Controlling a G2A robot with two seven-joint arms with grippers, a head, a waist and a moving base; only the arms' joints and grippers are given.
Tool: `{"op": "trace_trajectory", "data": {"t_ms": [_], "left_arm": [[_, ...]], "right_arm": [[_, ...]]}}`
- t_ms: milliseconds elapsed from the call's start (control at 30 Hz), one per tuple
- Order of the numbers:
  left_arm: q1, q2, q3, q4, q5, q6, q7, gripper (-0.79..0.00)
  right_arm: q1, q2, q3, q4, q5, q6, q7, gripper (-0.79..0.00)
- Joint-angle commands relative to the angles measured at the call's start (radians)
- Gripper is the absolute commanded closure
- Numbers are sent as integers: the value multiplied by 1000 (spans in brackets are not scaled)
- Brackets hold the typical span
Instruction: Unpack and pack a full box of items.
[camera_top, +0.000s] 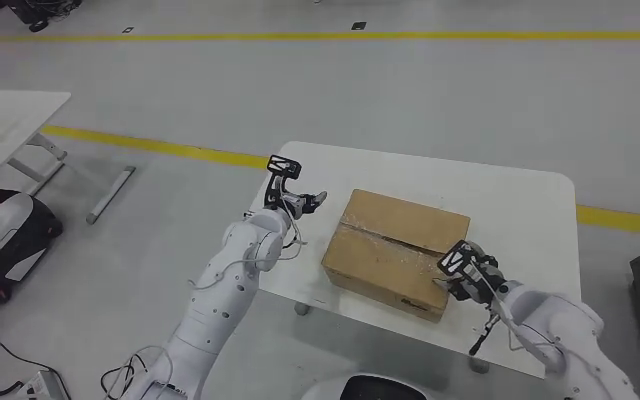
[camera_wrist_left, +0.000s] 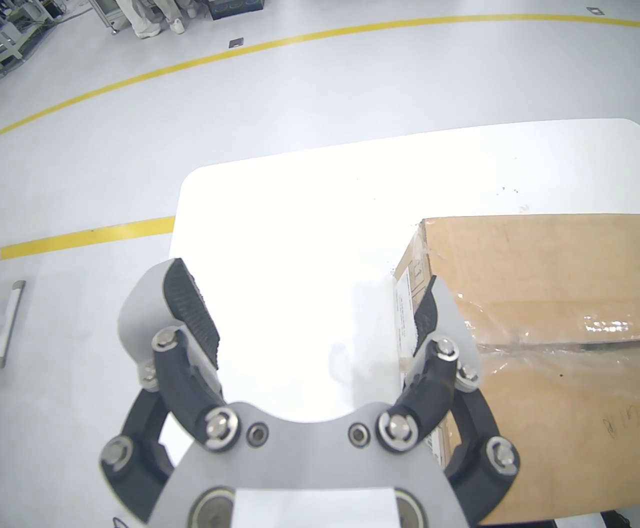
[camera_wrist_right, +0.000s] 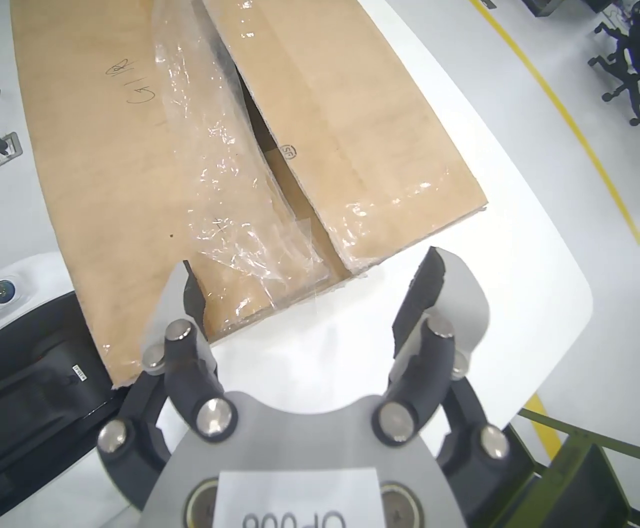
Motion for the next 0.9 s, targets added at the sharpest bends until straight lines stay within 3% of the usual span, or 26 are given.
{"op": "trace_trajectory", "data": {"t_ms": [0, 67, 133, 167, 433, 867], "left_arm": [[-2, 0, 0, 1, 1, -2, 0, -785], [-3, 0, 0, 3, 1, -3, 1, -785], [-5, -1, 0, 8, 1, -4, 1, -785], [-6, -1, 1, 11, 0, -6, 1, -785], [-17, -2, 7, 26, -3, -26, -9, -785], [-50, -6, 31, 59, -87, -98, -98, -785]], "right_arm": [[10, -2, -8, 4, -7, 10, -7, -268], [17, -4, -15, 3, -18, 14, -13, -154], [21, -4, -19, 3, -34, 12, -15, -108], [23, -4, -21, 3, -45, 10, -18, 0], [32, -1, -27, -14, -129, 14, -39, 0], [11, 7, -63, -65, -442, 57, -119, 0]]}}
